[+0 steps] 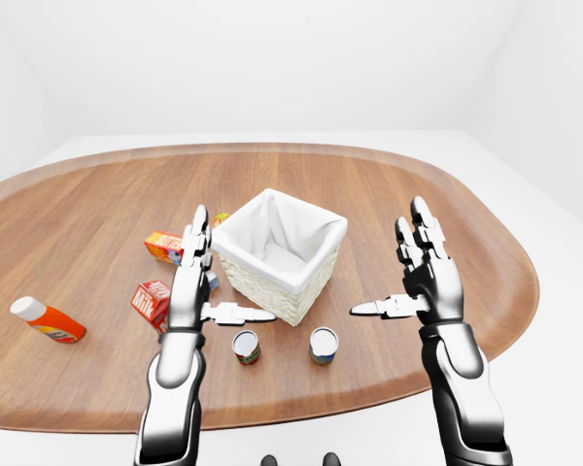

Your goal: Pick up the tomato sauce, and put it in the basket.

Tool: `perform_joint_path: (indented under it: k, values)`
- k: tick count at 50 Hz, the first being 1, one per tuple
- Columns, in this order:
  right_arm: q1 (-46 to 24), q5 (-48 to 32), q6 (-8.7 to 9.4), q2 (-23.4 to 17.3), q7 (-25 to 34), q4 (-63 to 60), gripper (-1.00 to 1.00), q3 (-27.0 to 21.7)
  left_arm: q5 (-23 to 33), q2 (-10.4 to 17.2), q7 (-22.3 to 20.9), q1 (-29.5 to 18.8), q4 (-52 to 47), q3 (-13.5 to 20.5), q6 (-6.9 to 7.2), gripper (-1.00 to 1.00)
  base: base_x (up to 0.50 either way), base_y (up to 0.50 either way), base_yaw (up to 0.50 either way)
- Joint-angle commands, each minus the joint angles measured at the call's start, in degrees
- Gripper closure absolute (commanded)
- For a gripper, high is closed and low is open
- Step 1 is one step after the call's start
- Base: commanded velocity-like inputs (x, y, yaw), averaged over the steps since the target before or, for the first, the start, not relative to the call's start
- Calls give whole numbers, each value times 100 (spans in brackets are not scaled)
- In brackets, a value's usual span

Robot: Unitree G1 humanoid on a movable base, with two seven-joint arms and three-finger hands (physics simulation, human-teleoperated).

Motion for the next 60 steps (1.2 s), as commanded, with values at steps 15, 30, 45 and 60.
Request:
perform_joint_path:
  k: [15, 30, 45, 60]
  values:
    - [6, -25, 0, 3, -2, 34, -100, 5, 909, 32, 110, 84, 128, -92, 0, -100, 0, 0, 0]
    - [5, -33, 0, 3, 0, 78, -100, 8, 1225, 24, 37, 88, 105, -83, 0, -100, 0, 0, 0]
    - [-41, -48, 0, -5, -1, 273, -100, -5, 1475, 20, 1, 124, -7, -116, 0, -100, 0, 0, 0]
    - [-88, -20, 0, -14, -12, 355, -100, -30, 1701, 0, 16, 333, 52, -216, 0, -100, 0, 0, 0]
